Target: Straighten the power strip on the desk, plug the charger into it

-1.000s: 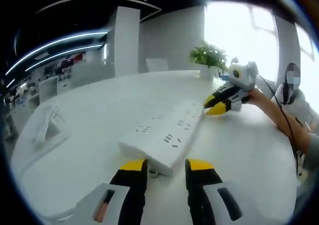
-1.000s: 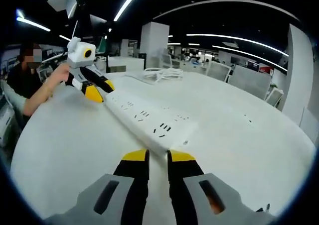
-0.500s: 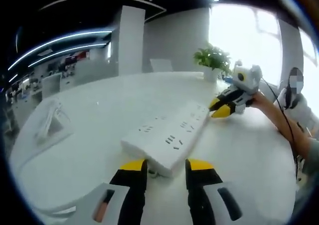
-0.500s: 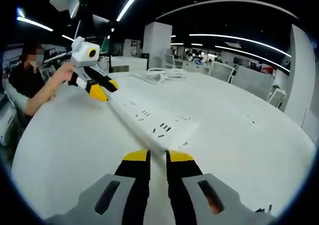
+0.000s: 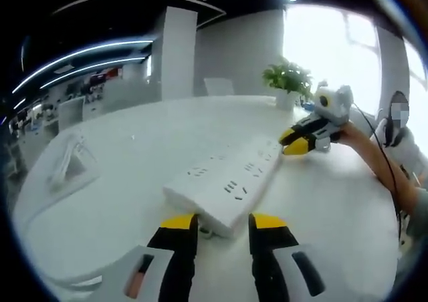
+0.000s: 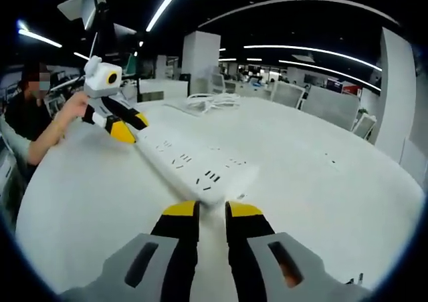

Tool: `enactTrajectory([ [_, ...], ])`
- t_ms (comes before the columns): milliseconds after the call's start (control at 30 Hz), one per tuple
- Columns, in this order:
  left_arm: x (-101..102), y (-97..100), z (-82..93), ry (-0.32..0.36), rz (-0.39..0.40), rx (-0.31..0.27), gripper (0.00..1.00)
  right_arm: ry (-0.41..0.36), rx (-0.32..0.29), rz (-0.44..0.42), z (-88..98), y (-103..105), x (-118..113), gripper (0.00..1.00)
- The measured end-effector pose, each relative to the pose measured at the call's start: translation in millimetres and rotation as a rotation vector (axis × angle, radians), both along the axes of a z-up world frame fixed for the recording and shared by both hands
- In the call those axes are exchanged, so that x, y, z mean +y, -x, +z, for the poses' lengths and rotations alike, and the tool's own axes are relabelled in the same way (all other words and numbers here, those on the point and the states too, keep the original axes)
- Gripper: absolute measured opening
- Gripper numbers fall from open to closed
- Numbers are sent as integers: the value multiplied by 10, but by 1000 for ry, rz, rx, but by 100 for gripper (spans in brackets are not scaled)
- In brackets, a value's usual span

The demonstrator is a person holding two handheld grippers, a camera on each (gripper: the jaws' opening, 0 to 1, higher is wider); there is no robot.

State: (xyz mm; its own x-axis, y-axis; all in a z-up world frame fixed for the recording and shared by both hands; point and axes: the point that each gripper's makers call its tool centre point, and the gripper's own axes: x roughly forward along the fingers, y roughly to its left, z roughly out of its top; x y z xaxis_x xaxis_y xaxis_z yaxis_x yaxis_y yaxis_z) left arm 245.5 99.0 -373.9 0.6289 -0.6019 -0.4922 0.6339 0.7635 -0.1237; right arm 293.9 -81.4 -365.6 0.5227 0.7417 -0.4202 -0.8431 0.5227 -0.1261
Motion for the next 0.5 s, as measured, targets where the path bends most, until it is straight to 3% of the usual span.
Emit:
enactTrajectory([
  [233,21,-77,89,18,22,-18,31,-45,-34,-75,162,-106,-159,17],
  [367,77,-127,134,30,49,-26,31,-106,-60,-178,308,-266,-337,18],
  [500,96,-135,194,62,72,-41,31,-184,-94,-245,468,-286,-446,18],
])
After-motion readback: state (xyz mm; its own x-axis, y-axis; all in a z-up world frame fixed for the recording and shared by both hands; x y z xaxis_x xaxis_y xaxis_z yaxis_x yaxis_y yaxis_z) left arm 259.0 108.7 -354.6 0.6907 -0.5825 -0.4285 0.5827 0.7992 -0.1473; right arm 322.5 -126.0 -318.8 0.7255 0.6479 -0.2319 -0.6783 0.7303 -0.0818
